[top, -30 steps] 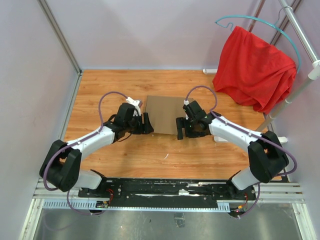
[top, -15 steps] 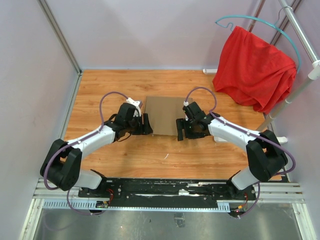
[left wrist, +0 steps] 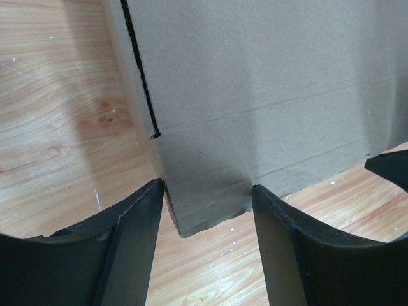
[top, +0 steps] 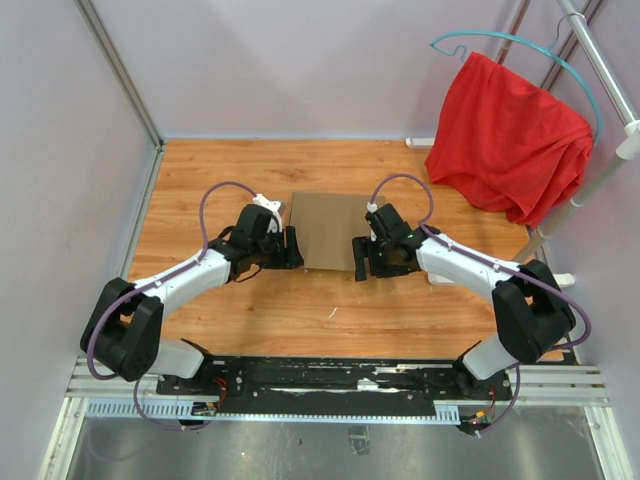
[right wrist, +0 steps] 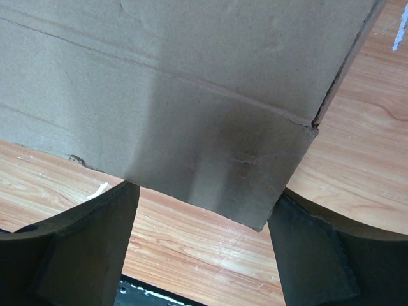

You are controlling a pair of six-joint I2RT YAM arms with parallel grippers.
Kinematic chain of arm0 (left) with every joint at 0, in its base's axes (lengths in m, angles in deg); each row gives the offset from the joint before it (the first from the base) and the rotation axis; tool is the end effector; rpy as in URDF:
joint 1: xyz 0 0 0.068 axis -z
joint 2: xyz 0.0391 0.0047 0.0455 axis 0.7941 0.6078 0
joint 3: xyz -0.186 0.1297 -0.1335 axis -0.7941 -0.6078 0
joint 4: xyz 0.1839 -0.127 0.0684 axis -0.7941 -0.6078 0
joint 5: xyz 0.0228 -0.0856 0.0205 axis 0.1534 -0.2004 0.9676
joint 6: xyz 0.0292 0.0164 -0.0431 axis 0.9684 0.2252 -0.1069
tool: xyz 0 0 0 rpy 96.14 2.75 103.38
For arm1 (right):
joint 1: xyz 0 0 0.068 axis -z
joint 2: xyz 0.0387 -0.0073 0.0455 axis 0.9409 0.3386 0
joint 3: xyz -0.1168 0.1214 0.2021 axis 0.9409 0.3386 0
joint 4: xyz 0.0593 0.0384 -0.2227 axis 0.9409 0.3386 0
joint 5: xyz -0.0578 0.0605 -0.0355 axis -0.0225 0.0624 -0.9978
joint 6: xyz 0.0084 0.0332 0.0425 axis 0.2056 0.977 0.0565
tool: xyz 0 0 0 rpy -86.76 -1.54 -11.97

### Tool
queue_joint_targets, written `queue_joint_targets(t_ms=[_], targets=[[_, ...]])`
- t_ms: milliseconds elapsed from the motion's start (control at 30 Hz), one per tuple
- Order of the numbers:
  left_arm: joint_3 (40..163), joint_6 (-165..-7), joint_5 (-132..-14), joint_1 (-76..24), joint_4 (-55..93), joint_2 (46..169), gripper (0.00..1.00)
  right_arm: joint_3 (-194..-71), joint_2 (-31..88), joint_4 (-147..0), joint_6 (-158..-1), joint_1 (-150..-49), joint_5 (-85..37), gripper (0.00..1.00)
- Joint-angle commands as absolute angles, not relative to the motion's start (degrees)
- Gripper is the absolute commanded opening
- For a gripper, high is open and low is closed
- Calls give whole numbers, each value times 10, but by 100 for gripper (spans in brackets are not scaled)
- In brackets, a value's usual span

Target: Fold the paper box

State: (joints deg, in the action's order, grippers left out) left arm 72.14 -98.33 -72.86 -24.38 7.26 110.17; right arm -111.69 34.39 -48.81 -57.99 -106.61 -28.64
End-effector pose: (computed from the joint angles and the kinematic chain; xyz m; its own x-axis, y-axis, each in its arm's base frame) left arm 0.2235 -0.1255 0.2067 -0.7998 -0.0354 -0.5992 0.2446 0.8924 -0.3792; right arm 0.2242 0.1677 0.2091 -0.8912 -0.0656 -0.4489 -0.2163 0.9312 0.2934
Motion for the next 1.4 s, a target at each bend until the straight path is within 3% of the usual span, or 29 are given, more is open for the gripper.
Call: queue_joint_targets(t_ms=[0, 900, 1367], targets=[[718, -989, -767, -241, 89, 1104, 61, -1110, 349, -494, -584, -1065, -285, 79], [671, -987, -713, -241, 154, 1126, 55, -1084, 366, -526, -589, -1059, -298, 77], [649, -993, -577, -241, 193, 1128, 54, -1081, 342, -538, -608, -1046, -361, 75]])
